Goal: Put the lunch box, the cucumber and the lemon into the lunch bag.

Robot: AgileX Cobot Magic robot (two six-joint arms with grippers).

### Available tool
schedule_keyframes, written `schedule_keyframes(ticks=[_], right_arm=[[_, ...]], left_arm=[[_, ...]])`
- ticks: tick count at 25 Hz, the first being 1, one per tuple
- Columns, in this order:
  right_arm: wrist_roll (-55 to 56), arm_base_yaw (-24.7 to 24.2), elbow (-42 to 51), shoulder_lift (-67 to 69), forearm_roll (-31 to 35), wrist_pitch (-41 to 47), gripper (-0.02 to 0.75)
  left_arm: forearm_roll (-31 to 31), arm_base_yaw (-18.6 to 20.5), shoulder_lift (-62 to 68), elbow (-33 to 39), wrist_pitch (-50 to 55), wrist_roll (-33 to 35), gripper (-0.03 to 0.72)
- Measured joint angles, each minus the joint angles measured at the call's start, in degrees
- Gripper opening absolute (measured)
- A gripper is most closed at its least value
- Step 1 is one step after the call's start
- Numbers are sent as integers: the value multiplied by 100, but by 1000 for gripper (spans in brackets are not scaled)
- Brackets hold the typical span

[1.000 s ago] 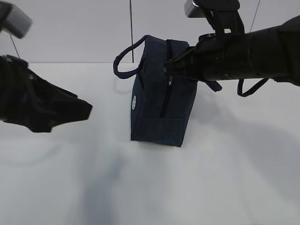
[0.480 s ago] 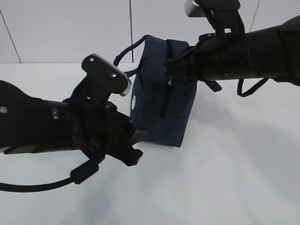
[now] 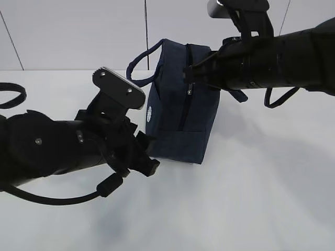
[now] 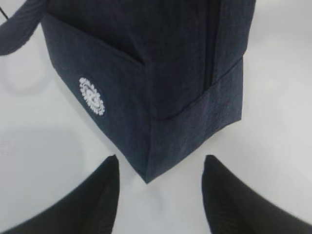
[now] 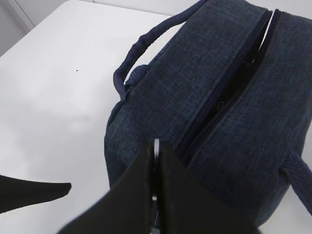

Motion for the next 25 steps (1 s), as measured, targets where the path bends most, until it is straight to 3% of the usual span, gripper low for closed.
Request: schedule_keyframes(ticks=[6,18,21,25], right_arm=[[-10,0,0,0,30,-4,1],[-10,0,0,0,130,-13,1],[-10,0,0,0,130,-13,1],[-10,0,0,0,140,-13,1]], left_arm=[[562,0,254,-319,-30,-344,445],[832,0,1044,-1023,-19,-422,454],[624,0,1152,-1032,-30,-422,419],[514,0,1208,-1032,-77,-430,267]])
